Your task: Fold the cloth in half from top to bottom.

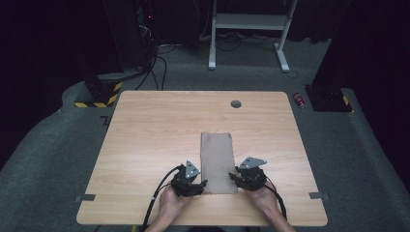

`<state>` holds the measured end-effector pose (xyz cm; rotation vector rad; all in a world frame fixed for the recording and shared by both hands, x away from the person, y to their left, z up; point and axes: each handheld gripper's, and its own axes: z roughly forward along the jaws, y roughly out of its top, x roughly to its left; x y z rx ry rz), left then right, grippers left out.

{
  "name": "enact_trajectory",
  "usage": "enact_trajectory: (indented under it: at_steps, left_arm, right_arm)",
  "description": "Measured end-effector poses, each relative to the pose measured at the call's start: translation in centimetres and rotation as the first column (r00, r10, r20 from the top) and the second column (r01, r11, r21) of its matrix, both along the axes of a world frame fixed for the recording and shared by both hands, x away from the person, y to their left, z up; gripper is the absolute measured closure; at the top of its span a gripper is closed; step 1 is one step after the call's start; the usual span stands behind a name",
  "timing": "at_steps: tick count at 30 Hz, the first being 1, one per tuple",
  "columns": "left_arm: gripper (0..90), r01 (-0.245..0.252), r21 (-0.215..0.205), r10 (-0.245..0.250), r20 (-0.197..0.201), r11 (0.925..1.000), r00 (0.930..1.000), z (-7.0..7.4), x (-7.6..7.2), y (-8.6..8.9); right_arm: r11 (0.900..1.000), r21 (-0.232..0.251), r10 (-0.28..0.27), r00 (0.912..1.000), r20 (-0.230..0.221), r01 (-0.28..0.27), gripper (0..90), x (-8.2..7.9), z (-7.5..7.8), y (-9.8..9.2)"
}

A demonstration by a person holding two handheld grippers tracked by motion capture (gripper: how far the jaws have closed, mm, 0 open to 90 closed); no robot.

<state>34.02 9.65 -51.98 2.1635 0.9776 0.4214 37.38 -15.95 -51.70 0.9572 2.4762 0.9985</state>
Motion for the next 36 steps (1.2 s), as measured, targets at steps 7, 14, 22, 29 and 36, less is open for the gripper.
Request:
enact_trajectory:
  at_steps: [7,14,22,29,36]
  left_arm:
    - [46.9,0.013,0.025,-0.014,0.036,0.9996,0.9992,0.0,-0.7,0.0]
    - [47.5,0.01,-0.014,-0.01,0.017,0.9999,0.9998,-0.2,-0.9,1.0]
    - [46.1,-0.008,-0.087,0.005,-0.037,0.9961,0.9993,-0.1,0.3,2.0]
    - [44.3,-0.061,-0.101,0.056,-0.05,0.993,0.9972,0.6,3.7,2.2]
    - [44.2,-0.093,-0.096,0.089,-0.051,0.991,0.9947,1.4,6.9,2.4]
  right_arm:
    - [1.0,-0.006,0.003,1.0,0.006,-0.003,61.0,-0.1,0.0,0.3]
    - [1.0,0.004,0.011,0.9999,0.003,-0.011,61.1,-0.3,-0.1,0.5]
    - [0.997,0.068,0.023,0.9995,-0.023,-0.021,62.2,0.4,0.4,0.6]
    - [0.996,0.068,-0.052,0.9986,0.005,0.052,68.4,2.1,0.5,0.6]
    - [0.992,0.102,-0.076,0.9971,0.004,0.075,67.1,3.9,1.5,0.2]
